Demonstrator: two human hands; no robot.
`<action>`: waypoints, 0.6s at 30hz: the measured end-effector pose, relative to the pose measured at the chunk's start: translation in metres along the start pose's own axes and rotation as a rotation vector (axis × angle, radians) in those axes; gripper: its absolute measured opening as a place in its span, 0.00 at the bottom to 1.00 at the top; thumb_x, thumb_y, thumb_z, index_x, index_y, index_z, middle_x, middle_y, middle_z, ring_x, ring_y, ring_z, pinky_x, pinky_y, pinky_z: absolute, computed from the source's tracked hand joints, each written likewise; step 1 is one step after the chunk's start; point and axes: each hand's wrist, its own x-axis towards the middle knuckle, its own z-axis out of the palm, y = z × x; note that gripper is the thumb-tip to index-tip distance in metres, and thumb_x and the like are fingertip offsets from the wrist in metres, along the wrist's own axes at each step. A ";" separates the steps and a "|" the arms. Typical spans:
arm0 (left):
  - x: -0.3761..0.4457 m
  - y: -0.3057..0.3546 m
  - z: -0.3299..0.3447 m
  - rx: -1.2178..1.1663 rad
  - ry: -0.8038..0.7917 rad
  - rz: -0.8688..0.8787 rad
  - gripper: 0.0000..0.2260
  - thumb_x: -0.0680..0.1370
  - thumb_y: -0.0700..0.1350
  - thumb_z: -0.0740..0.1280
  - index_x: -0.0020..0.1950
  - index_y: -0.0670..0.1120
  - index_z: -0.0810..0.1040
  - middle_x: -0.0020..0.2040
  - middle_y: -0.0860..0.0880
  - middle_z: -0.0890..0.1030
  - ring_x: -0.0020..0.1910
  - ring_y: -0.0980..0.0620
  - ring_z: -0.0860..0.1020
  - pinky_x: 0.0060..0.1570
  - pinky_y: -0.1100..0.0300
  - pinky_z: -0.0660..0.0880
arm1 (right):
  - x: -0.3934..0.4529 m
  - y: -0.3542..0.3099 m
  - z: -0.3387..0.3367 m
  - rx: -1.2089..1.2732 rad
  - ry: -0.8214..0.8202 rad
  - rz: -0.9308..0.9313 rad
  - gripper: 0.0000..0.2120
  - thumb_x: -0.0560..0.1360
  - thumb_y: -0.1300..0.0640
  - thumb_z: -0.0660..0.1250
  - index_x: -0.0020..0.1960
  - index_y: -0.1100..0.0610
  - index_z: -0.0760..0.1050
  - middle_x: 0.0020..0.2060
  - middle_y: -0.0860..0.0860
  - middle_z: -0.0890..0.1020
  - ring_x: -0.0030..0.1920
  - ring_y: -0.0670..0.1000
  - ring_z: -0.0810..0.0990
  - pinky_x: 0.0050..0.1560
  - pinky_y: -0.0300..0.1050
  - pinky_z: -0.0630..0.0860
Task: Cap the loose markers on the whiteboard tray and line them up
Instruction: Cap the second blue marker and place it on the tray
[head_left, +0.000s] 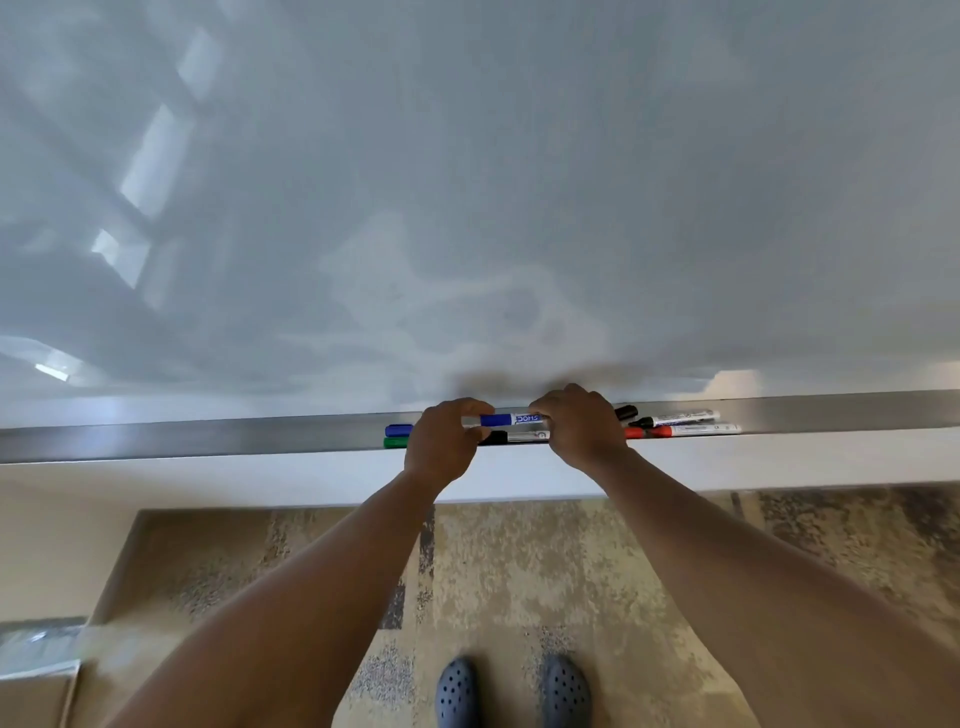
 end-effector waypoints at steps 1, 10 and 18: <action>0.001 -0.001 0.002 0.009 0.002 -0.003 0.12 0.77 0.45 0.69 0.60 0.56 0.81 0.60 0.54 0.81 0.51 0.55 0.77 0.49 0.63 0.72 | 0.001 0.001 0.002 -0.007 -0.006 0.008 0.22 0.73 0.66 0.61 0.63 0.49 0.75 0.56 0.47 0.81 0.56 0.54 0.74 0.52 0.48 0.70; 0.004 -0.014 0.010 0.141 0.016 -0.071 0.17 0.77 0.46 0.70 0.65 0.56 0.78 0.62 0.52 0.81 0.59 0.50 0.78 0.53 0.56 0.75 | 0.005 0.004 0.020 -0.010 -0.044 0.042 0.26 0.72 0.69 0.59 0.66 0.51 0.74 0.61 0.49 0.79 0.62 0.54 0.73 0.58 0.49 0.70; 0.003 -0.022 0.011 0.184 0.004 -0.083 0.18 0.77 0.44 0.70 0.66 0.55 0.78 0.64 0.52 0.80 0.61 0.51 0.77 0.55 0.56 0.75 | 0.004 0.003 0.024 0.000 -0.122 0.049 0.26 0.71 0.67 0.62 0.67 0.52 0.71 0.64 0.49 0.76 0.64 0.54 0.72 0.61 0.50 0.70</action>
